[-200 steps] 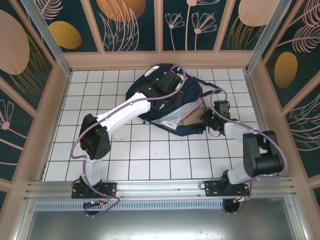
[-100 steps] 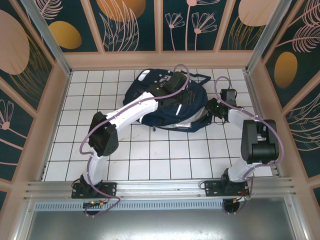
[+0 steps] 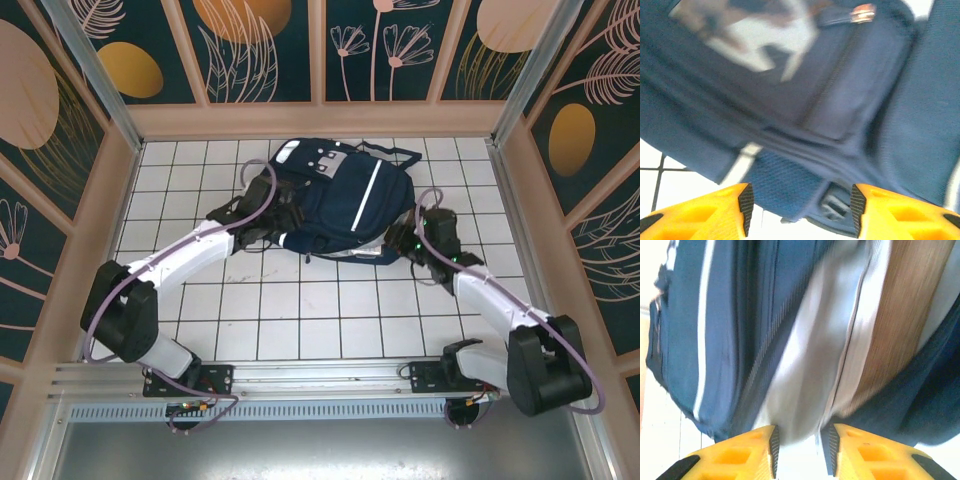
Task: Pack the student bag
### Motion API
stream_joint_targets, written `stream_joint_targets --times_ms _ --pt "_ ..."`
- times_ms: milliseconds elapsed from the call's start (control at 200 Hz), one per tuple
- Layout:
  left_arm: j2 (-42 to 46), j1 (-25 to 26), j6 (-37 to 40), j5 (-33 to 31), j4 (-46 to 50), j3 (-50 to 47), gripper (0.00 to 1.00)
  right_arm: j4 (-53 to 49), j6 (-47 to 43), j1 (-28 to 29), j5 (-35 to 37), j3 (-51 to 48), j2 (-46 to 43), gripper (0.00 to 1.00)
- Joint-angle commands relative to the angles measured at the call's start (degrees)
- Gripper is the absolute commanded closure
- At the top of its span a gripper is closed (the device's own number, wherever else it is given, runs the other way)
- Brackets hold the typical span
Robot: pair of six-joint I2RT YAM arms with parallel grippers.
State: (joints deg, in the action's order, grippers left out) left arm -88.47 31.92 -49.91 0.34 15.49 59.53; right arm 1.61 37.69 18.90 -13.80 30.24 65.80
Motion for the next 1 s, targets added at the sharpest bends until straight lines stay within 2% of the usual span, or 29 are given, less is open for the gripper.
stream_joint_targets --times_ms 0,95,305,570,670,765,870,936,996 --pt "-2.03 -2.42 -8.46 10.53 -12.35 -6.91 0.43 5.37 5.32 3.96 0.27 -3.60 -1.34 0.65" --pt "-4.30 -2.64 -10.48 13.73 -16.46 -8.75 0.42 8.83 7.10 7.18 -0.26 -4.83 0.35 0.67" --pt "-8.08 -2.74 -13.25 14.70 -21.75 -9.59 0.42 12.94 8.00 11.68 1.93 -3.47 6.88 0.75" --pt "-9.37 -2.74 -13.90 14.69 -23.51 -10.30 0.64 15.47 6.25 11.78 4.40 3.01 13.46 0.85" --pt "-9.42 -2.74 -13.90 14.69 -24.01 -10.83 0.65 16.51 6.36 11.78 5.10 5.42 15.95 0.86" --pt "-9.44 -2.74 -13.90 14.94 -24.06 -10.93 0.64 16.02 6.08 11.78 5.68 8.27 19.38 0.87" --pt "-9.42 -2.74 -13.86 14.87 -24.31 -10.85 0.59 14.63 5.51 11.87 5.21 10.16 21.21 0.85" --pt "-9.38 -2.74 -13.66 14.80 -24.46 -10.58 0.56 13.17 4.97 12.12 5.40 10.06 20.18 0.79" --pt "-11.14 -2.74 -13.67 14.67 -24.43 -10.21 0.57 11.17 4.27 12.13 6.20 9.63 18.09 0.71"
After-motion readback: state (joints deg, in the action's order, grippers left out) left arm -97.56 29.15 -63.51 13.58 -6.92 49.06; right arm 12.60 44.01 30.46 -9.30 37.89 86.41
